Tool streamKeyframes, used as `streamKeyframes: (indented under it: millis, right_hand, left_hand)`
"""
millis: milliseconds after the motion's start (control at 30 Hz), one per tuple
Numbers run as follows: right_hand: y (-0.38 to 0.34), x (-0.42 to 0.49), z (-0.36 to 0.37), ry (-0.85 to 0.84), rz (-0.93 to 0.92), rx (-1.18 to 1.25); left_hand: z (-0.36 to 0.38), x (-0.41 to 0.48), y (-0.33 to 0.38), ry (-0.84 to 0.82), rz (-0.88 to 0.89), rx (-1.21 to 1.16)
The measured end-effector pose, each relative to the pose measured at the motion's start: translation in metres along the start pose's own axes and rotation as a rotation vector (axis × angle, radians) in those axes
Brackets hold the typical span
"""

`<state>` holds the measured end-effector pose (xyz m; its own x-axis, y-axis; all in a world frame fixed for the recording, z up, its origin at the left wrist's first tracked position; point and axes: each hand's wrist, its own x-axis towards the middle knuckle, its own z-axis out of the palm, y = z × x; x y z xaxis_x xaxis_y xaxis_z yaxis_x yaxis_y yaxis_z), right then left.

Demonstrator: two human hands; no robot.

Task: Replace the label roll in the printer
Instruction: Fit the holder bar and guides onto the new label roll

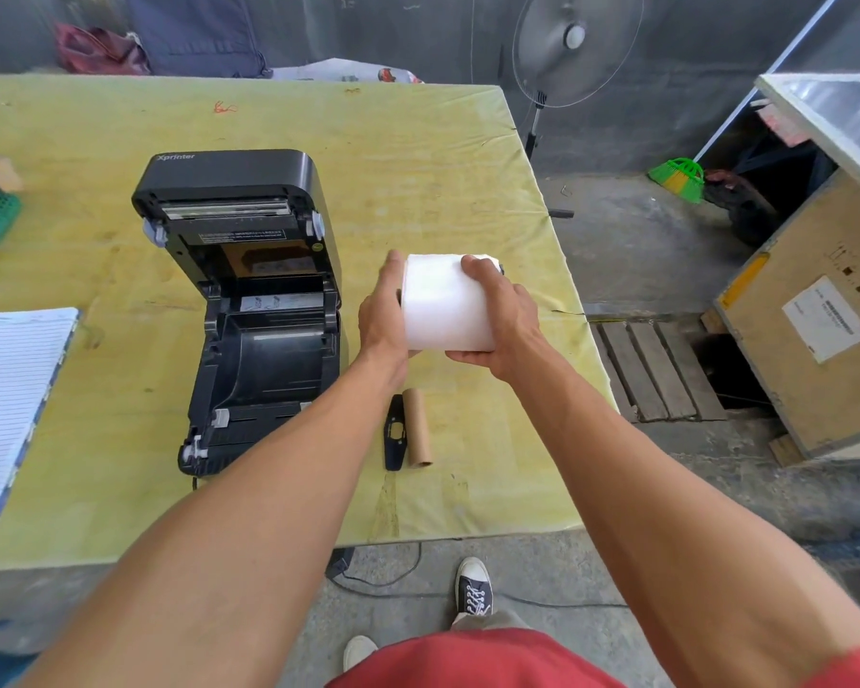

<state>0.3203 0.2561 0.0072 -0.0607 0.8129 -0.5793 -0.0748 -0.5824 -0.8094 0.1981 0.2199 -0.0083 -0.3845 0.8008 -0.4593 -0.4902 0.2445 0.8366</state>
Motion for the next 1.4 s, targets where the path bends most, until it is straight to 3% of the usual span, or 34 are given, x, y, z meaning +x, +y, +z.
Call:
streamKeyframes:
  millis: [100,167,267,367,433,700,967,1200,1400]
  right_hand:
    - [-0.003,0.005,-0.005,-0.06,0.021,0.039]
    - [-0.004,0.008,-0.008,-0.091,0.019,0.036]
    - [-0.005,0.014,-0.011,-0.11,0.008,0.024]
    - [-0.005,0.018,-0.013,-0.129,0.011,0.031]
    - [-0.006,0.021,-0.014,-0.136,0.01,0.022]
    - [-0.01,0.032,-0.018,-0.13,0.006,0.002]
    - [-0.01,0.037,-0.021,-0.121,0.005,-0.002]
    - [-0.01,0.04,-0.028,-0.094,0.011,-0.012]
    - [-0.011,0.039,-0.029,-0.083,0.009,-0.01]
  left_hand:
    - [-0.009,0.007,0.006,0.089,-0.037,-0.059]
    - [-0.018,0.01,0.005,0.146,-0.055,0.129]
    - [-0.039,0.014,-0.014,0.184,-0.142,0.732]
    - [-0.051,0.003,-0.035,0.025,-0.101,1.407]
    - [-0.051,-0.004,-0.046,-0.015,-0.077,1.59]
    - [-0.051,0.0,-0.059,-0.048,-0.14,1.722]
    - [-0.049,0.005,-0.053,-0.027,-0.178,1.705]
    - [-0.045,0.01,-0.052,-0.107,-0.226,1.794]
    - [-0.035,0.027,-0.023,0.152,0.073,1.533]
